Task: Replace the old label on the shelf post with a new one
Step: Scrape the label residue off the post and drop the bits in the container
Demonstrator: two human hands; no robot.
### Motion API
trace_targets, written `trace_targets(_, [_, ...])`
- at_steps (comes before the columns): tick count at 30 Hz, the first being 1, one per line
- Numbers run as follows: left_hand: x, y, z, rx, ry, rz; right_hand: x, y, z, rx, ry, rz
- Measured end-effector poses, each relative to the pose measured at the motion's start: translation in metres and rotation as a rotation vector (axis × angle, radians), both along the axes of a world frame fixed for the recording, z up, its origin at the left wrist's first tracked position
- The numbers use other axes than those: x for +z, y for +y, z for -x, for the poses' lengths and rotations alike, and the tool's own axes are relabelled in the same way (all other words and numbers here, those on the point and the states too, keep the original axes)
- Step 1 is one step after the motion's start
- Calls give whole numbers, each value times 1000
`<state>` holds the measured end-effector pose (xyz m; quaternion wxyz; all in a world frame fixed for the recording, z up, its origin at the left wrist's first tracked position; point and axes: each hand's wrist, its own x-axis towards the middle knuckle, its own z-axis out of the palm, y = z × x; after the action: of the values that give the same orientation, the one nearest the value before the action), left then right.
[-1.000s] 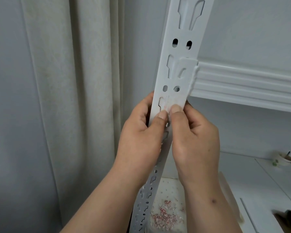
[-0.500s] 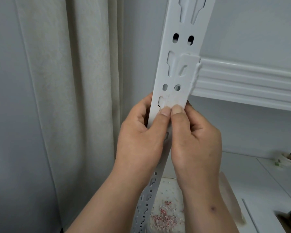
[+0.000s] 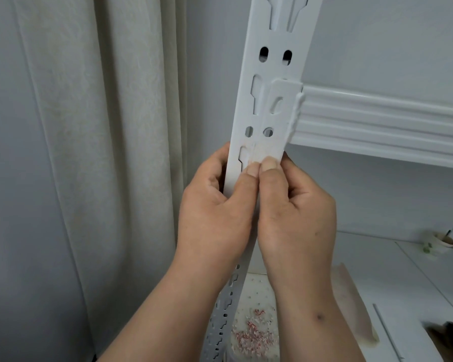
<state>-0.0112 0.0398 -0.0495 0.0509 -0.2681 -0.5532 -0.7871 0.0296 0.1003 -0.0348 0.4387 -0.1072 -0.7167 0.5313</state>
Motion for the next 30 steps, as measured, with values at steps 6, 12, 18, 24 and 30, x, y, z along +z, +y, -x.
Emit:
trace_targets(6, [0,-2,1,13,8,11,1,1,-8,32,-42,-69])
trace_targets(12, [1,-2,0,30,9,22,-1,0,-4,6,-12,-30])
trace_targets(18, [4,0,-3,47,-9,-5,-2,0,-1,-15,-18,-38])
trace_targets(24, [3,-2,-1,27,-20,6,-2,1,-6,27,-12,-68])
trace_targets(30, [5,0,-4,74,-6,7,-1,0,-1,3,32,35])
